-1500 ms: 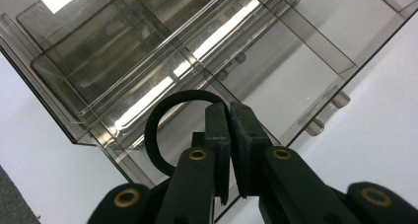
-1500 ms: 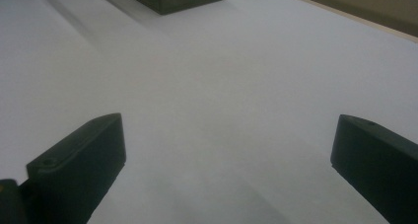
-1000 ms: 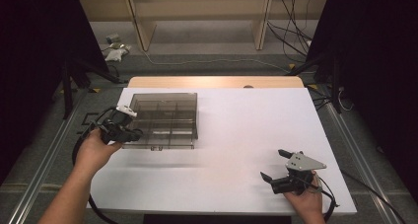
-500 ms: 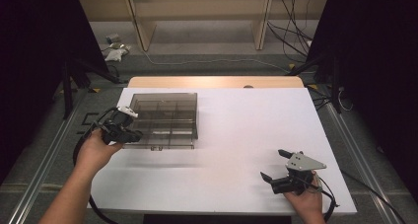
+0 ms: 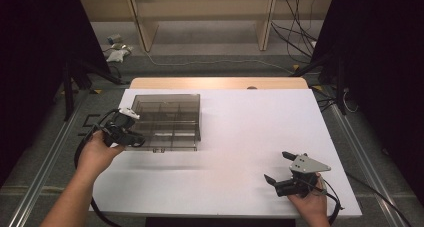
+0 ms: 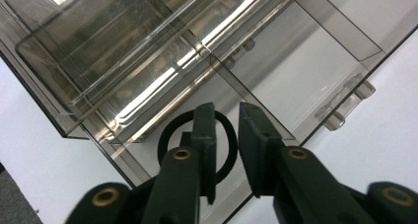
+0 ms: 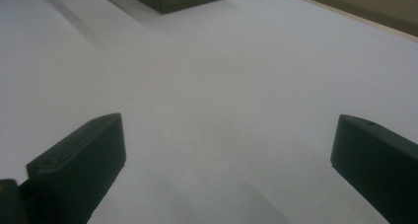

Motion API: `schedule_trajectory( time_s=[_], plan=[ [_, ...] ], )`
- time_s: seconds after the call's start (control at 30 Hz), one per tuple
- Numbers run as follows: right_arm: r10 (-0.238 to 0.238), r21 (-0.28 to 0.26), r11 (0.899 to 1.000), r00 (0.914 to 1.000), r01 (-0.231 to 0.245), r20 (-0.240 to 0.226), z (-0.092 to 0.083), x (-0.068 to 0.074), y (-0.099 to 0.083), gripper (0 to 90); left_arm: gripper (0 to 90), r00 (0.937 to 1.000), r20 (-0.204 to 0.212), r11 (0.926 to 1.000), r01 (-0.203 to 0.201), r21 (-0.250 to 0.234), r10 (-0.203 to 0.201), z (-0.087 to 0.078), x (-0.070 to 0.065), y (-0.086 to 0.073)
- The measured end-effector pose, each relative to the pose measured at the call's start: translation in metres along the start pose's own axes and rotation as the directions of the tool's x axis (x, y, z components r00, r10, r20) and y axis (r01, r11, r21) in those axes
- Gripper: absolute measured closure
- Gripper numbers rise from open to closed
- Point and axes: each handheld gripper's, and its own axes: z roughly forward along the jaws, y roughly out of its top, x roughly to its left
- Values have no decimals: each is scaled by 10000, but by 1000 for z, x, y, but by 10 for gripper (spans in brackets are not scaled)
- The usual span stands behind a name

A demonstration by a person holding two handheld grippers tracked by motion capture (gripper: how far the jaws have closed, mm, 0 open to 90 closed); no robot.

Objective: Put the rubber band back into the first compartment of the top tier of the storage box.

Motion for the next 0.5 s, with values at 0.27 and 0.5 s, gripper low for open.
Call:
schedule_trajectory(
  time_s=[0.27, 0.5],
  plan=[
    [13, 26, 10000, 10000, -13, 5, 0, 0, 0, 14, 731, 9983, 479, 9954, -273, -913, 318, -14, -7, 2],
    [17, 58, 10000, 10000, -16, -17, 0, 0, 0, 14, 820, 9849, 1225, 9837, -1043, -1463, 1226, -28, -17, 4]
  ],
)
